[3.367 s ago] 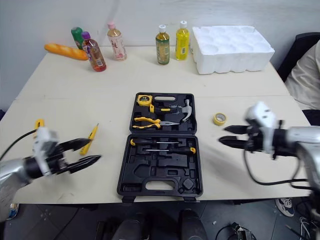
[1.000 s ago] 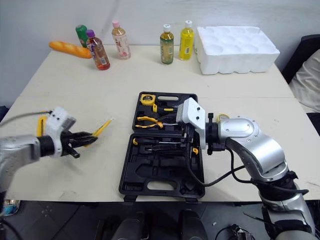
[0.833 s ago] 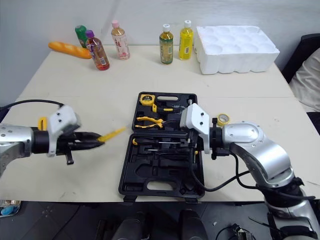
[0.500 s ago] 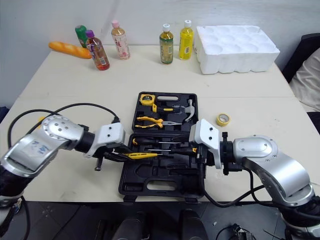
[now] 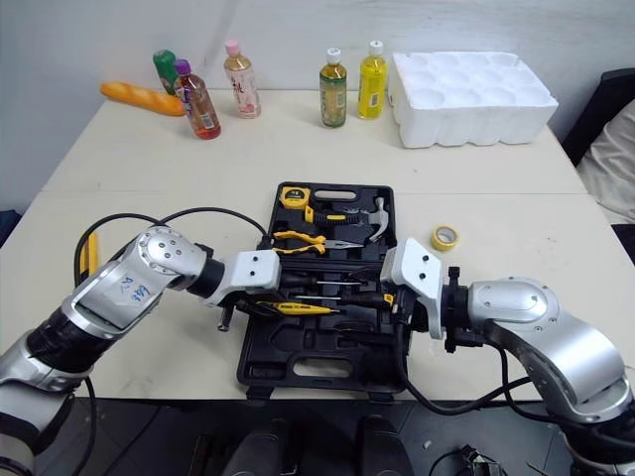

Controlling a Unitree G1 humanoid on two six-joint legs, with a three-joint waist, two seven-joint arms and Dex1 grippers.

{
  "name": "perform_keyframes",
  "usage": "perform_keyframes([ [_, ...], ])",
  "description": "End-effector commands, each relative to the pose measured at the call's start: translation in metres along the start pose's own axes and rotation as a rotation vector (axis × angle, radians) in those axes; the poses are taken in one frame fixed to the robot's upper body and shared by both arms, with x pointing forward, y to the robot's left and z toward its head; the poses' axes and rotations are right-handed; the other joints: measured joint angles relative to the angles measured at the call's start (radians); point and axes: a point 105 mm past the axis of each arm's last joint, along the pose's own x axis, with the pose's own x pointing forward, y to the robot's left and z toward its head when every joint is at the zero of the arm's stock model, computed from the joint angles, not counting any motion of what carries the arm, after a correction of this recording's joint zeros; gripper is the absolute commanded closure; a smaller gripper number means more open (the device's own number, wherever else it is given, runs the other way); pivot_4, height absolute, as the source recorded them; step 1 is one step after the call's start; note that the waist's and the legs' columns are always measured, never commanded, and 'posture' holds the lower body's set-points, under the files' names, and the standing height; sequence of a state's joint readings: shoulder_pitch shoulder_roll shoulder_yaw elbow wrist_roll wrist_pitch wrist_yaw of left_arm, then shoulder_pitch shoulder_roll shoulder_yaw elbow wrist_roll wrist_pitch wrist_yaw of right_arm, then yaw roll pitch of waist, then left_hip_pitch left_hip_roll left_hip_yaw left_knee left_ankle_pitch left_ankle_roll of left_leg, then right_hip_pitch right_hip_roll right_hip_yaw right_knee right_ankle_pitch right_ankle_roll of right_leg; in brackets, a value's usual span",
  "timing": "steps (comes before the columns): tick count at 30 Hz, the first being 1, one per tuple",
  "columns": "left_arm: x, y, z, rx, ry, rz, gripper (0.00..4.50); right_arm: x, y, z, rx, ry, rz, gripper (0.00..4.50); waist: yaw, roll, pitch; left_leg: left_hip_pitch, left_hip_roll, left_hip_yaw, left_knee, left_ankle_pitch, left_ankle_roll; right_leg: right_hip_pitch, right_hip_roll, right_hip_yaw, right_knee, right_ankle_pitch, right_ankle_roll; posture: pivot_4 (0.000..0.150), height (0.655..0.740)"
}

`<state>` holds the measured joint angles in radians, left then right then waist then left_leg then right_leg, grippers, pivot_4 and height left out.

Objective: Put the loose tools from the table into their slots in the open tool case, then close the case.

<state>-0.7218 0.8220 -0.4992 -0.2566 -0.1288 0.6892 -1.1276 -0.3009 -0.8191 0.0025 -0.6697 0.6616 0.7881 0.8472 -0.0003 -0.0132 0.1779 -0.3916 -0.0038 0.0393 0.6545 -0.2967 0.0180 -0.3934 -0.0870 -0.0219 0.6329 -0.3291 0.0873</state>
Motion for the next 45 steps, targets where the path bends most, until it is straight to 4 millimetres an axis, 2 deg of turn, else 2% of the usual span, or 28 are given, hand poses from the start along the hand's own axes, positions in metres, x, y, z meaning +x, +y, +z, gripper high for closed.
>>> perform_keyframes([
  [1, 0.004, 0.001, -0.002, 0.011, 0.011, 0.009, 3.99, -0.002, 0.004, 0.006, -0.03, -0.016, 0.003, 0.0, 0.0, 0.0, 0.0, 0.0, 0.0, 0.0, 0.0, 0.0, 0.0, 0.0, 0.0, 0.0, 0.0, 0.0, 0.0, 0.15, 0.74],
  [3, 0.005, 0.0, -0.001, 0.0, 0.004, 0.001, 3.99, -0.002, 0.003, 0.006, -0.03, -0.014, 0.001, 0.0, 0.0, 0.0, 0.0, 0.0, 0.0, 0.0, 0.001, 0.0, 0.0, 0.0, 0.0, 0.0, 0.0, 0.0, 0.0, 0.15, 0.74],
  [6, 0.004, 0.001, 0.005, -0.017, -0.031, 0.004, 2.49, -0.002, 0.002, 0.005, -0.03, -0.011, -0.002, 0.0, 0.0, 0.0, 0.0, 0.0, 0.0, 0.0, 0.001, 0.0, 0.0, 0.0, 0.0, 0.0, 0.001, 0.0, 0.0, 0.15, 0.74],
  [8, 0.001, 0.003, 0.008, -0.032, -0.052, 0.014, 1.77, -0.002, 0.002, 0.005, -0.03, -0.01, -0.003, 0.0, 0.0, 0.0, 0.0, 0.0, 0.0, 0.0, 0.001, 0.0, 0.0, 0.0, 0.0, 0.0, 0.001, 0.0, 0.0, 0.15, 0.74],
  [11, -0.012, 0.006, 0.015, -0.045, -0.141, 0.024, 0.32, -0.002, 0.002, 0.004, -0.026, -0.009, -0.003, 0.0, -0.001, 0.0, 0.0, 0.0, 0.0, 0.0, 0.002, 0.0, 0.0, 0.0, 0.0, 0.0, 0.001, 0.0, 0.0, 0.15, 0.74],
  [12, -0.017, 0.006, 0.017, -0.026, -0.186, 0.024, 0.06, -0.003, 0.002, 0.004, -0.025, -0.008, -0.003, 0.0, -0.003, 0.0, 0.0, 0.0, 0.0, 0.0, 0.002, 0.0, 0.0, 0.0, 0.0, 0.0, 0.001, 0.0, 0.0, 0.15, 0.74],
  [15, -0.027, 0.007, 0.018, -0.047, -0.335, 0.016, 0.06, -0.004, 0.002, 0.001, -0.019, -0.005, -0.005, 0.0, -0.002, 0.0, 0.0, 0.0, 0.001, 0.0, 0.002, 0.0, 0.0, 0.0, 0.001, 0.0, 0.002, 0.0, 0.0, 0.15, 0.74],
  [18, -0.025, 0.015, 0.015, -0.13, -0.447, 0.043, 1.01, -0.003, 0.002, 0.0, -0.017, -0.002, -0.006, 0.0, 0.0, 0.0, 0.0, 0.0, 0.001, 0.0, 0.003, 0.0, 0.0, 0.0, 0.0, 0.0, 0.002, 0.0, 0.0, 0.15, 0.74],
  [21, -0.015, 0.017, 0.007, -0.198, -0.463, 0.043, 2.31, -0.003, 0.001, -0.001, -0.017, -0.002, -0.008, 0.0, 0.002, 0.0, 0.0, -0.001, 0.0, -0.001, 0.006, -0.001, 0.001, 0.0, 0.0, 0.0, 0.003, 0.0, 0.0, 0.15, 0.74],
  [26, 0.001, 0.009, 0.002, -0.232, -0.433, -0.006, 4.48, -0.004, -0.001, -0.002, -0.02, 0.008, -0.011, 0.0, 0.0, 0.0, 0.0, -0.002, 0.0, -0.001, 0.006, -0.001, 0.001, 0.0, 0.0, 0.0, 0.003, 0.0, 0.0, 0.15, 0.74],
  [32, 0.009, 0.008, 0.0, -0.289, -0.398, -0.019, 4.48, -0.004, -0.001, -0.004, -0.022, 0.019, -0.012, 0.0, -0.001, 0.0, 0.0, -0.002, 0.0, -0.001, 0.006, -0.001, 0.001, 0.0, 0.0, 0.0, 0.003, 0.0, 0.0, 0.15, 0.74],
  [38, 0.02, -0.009, -0.013, -0.281, -0.288, -0.06, 4.48, -0.005, 0.0, -0.006, -0.026, 0.029, -0.016, 0.0, -0.002, 0.0, 0.0, -0.001, 0.0, -0.001, 0.006, -0.001, 0.0, 0.0, 0.0, 0.001, 0.003, 0.0, 0.0, 0.15, 0.74],
  [45, 0.027, -0.009, -0.028, -0.314, -0.208, -0.027, 4.48, -0.005, 0.001, -0.008, -0.024, 0.033, -0.013, 0.0, -0.001, 0.0, 0.0, 0.0, 0.001, -0.001, 0.006, -0.001, 0.0, 0.001, 0.0, 0.001, 0.003, 0.0, 0.0, 0.15, 0.74],
])
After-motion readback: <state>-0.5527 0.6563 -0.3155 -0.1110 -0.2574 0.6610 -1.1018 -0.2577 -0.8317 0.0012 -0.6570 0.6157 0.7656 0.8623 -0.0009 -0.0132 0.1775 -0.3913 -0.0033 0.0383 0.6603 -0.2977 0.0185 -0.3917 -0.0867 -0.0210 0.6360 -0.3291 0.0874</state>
